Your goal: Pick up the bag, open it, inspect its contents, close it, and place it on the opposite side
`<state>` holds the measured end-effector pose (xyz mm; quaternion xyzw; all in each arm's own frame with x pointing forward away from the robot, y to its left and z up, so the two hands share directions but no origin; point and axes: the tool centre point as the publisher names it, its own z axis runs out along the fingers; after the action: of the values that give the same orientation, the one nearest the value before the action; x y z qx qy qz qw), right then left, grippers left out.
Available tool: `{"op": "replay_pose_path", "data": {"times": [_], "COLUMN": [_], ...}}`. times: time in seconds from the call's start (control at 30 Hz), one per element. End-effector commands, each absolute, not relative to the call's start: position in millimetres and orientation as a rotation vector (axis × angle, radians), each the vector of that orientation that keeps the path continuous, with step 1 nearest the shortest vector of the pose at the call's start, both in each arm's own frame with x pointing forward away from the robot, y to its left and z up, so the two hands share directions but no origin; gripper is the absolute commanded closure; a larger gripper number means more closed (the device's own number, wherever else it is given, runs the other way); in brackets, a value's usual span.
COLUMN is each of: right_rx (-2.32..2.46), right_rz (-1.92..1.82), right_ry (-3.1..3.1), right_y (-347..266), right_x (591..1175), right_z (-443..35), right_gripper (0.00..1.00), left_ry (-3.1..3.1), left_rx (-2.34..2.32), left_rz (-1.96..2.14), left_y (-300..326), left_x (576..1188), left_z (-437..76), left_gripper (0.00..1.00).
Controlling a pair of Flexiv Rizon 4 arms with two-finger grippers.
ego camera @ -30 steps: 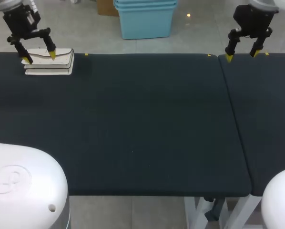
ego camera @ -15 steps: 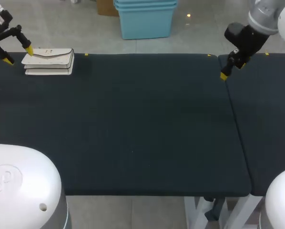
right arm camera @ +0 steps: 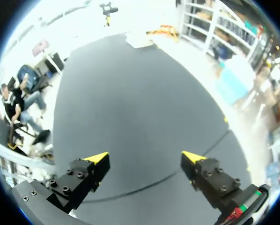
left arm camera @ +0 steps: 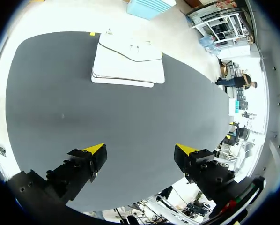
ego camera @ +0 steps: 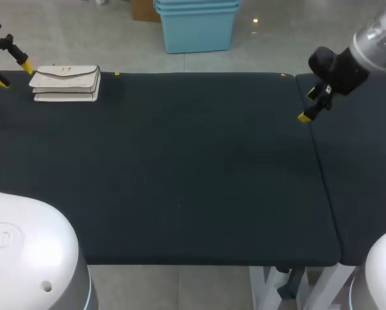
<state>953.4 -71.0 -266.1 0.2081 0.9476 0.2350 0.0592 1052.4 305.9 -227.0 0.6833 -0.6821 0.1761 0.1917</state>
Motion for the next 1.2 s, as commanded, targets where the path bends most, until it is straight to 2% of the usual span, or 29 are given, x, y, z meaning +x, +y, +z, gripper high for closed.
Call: {"op": "replay_pose_path", "data": {"times": [0.03, 0.5, 0.87, 1.2], "right_rx": [0.607, 0.607, 0.311, 0.284], "right_rz": [0.815, 0.815, 0.922, 0.863], "right_ry": [2.836, 2.836, 2.874, 2.877], "right_y": [-61.7, -61.7, -38.7, -30.3], "right_x": [949.6, 949.6, 957.7, 969.8], "right_z": [-277.7, -277.7, -306.3, -309.5], "right_gripper": [0.00, 0.00, 0.00, 0.00], "left_ry": [-1.810, -1.759, -1.768, -1.756], "left_rx": [1.779, 1.753, 1.704, 1.692], "left_rz": [0.538, 0.566, 0.591, 0.588], "left_y": [314.8, 331.7, 345.5, 357.1], "left_x": [1069.1, 1103.5, 1131.6, 1150.5], "left_z": [-234.3, -248.5, -258.4, -266.1], "left_gripper": [0.00, 0.00, 0.00, 0.00]}}
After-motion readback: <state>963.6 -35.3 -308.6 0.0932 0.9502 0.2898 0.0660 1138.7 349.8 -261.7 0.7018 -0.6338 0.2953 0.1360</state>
